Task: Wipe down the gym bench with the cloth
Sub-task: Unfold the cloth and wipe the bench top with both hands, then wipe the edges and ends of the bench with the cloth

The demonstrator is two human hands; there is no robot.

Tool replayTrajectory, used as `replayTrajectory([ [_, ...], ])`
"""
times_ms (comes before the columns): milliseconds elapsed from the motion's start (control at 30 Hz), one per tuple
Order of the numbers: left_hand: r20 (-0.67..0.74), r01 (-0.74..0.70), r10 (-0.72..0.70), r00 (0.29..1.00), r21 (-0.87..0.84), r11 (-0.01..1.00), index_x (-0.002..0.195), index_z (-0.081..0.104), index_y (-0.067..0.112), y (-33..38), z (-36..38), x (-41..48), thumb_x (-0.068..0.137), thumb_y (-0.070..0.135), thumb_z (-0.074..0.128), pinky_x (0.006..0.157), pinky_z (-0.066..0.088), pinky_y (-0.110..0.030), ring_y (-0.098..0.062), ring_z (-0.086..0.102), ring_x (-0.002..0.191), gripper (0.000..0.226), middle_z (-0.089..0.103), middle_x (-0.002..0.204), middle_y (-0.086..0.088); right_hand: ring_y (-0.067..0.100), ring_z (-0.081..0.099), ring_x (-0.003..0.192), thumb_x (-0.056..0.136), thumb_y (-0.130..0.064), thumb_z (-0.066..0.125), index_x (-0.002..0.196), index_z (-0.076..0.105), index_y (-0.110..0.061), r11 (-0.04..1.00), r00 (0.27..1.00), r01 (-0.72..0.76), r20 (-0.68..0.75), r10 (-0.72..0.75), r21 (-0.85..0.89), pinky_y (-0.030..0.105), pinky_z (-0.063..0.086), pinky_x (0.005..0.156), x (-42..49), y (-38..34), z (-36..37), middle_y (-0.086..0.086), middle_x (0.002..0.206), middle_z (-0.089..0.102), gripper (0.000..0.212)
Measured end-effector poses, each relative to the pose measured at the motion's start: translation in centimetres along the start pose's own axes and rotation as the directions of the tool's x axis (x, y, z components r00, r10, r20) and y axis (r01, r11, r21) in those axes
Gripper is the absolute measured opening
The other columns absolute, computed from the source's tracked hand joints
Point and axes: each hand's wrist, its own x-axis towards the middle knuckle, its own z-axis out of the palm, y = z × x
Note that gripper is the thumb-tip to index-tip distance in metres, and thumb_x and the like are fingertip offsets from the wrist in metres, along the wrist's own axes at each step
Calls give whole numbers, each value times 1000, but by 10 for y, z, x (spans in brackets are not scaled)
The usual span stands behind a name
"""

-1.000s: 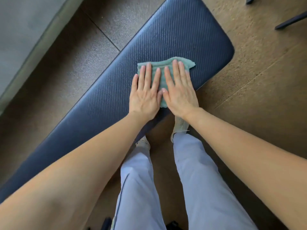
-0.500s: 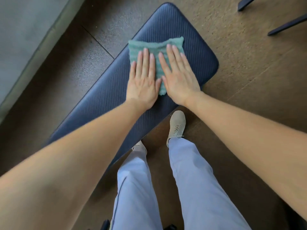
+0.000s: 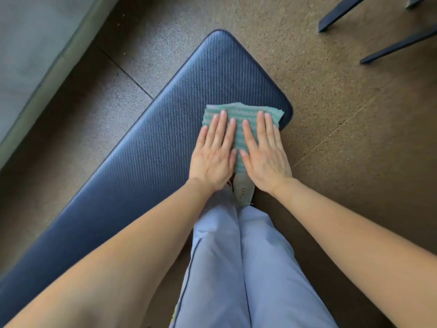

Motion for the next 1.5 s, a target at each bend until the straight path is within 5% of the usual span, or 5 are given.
replayTrajectory([
  [300, -72, 107, -118, 990, -142, 984, 164, 8, 5, -81, -77, 136, 109, 36, 21, 129, 10, -46, -35, 8, 159, 64, 10, 171, -19, 37, 6, 157, 108, -38, 26, 163, -1, -13, 998, 998, 61, -12, -61, 14, 50, 11, 128, 177, -7, -85, 22, 169, -2, 66],
  [533, 84, 142, -122, 989, -308, 941, 121, 47, 2, -92, -102, 187, 111, 35, 26, 84, 38, -45, -45, 58, 110, 40, 62, 120, -29, 39, 55, 126, 108, -47, 32, 156, 25, -15, 933, 972, -36, 229, -51, 358, 47, 43, 103, 213, 21, -115, 19, 140, 55, 58],
  [933, 213, -254, 191, 958, 320, 913, 107, 79, 17, -2, -103, 203, 91, 63, 13, 127, 6, -56, -35, 49, 131, 82, 72, 120, -8, 37, 58, 112, 105, -51, 43, 110, 48, -15, 867, 931, -258, 348, 107, 426, 42, 42, 85, 112, 85, -84, 18, 120, 60, 37],
  [1333, 10, -160, 162, 987, 231, 960, 154, 41, 10, 78, -45, 133, 89, 78, 30, 125, 5, -63, -38, 8, 158, 95, 16, 170, -18, 24, 64, 94, 95, -23, 64, 105, 69, -12, 537, 859, -513, 392, 330, 670, 30, 47, 73, 16, 92, -47, 1, 88, 70, 15],
  [1500, -241, -17, 34, 970, 73, 997, 155, 37, 4, 80, -22, 97, 91, 65, 52, 124, 11, -62, -47, 24, 152, 89, 30, 162, -27, 20, 67, 113, 86, -17, 72, 116, 73, -9, 471, 799, -601, 499, 336, 645, 36, 50, 103, 8, 118, -44, 4, 118, 72, 31],
])
